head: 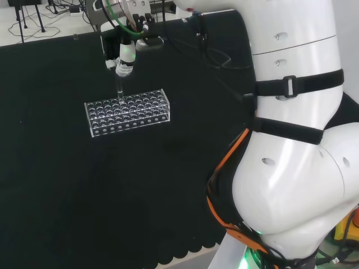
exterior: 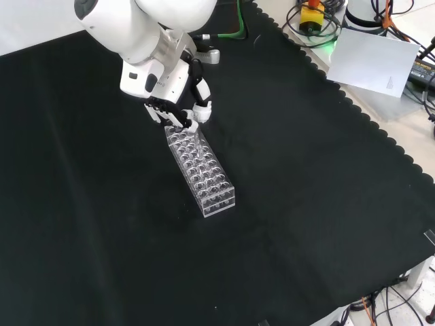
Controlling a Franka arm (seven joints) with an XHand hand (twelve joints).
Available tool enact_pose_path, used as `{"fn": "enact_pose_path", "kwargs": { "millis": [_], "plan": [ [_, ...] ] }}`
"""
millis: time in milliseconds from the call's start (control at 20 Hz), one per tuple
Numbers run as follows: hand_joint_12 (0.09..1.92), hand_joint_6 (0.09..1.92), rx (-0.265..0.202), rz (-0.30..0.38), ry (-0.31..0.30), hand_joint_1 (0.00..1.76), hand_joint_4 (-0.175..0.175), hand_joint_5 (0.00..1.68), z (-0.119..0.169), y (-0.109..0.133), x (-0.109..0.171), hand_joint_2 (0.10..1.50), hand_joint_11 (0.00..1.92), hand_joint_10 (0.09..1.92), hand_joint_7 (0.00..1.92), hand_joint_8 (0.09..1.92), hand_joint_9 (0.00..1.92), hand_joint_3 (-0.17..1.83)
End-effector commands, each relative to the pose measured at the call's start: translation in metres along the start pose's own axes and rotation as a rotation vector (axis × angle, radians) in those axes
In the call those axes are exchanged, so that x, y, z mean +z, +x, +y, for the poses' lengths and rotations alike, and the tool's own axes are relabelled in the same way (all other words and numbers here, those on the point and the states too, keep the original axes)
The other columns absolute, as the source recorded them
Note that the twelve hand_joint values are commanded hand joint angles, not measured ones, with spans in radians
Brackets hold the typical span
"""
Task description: Put the test tube back in the rack.
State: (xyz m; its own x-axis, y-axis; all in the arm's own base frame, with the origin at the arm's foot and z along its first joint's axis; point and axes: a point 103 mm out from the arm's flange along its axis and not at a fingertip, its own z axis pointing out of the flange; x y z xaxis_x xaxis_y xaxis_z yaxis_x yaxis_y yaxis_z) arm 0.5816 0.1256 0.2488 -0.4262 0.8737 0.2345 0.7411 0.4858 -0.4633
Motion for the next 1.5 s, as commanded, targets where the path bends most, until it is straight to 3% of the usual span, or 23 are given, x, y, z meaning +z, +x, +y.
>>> {"fn": "enact_pose_path", "kwargs": {
  "millis": [50, 1500],
  "plan": [
    [1.15, 0.31, 0.001, 0.012, 0.0, 1.45, -0.175, 1.49, -0.0008, 0.002, 0.0027, 0.43, 1.15, 0.18, 1.6, 0.34, 1.53, 0.87],
    [1.15, 0.32, 0.012, 0.021, 0.012, 1.45, -0.175, 1.49, 0.0041, 0.0011, 0.0083, 0.43, 1.15, 0.19, 1.6, 0.34, 1.53, 0.88]
  ]
}}
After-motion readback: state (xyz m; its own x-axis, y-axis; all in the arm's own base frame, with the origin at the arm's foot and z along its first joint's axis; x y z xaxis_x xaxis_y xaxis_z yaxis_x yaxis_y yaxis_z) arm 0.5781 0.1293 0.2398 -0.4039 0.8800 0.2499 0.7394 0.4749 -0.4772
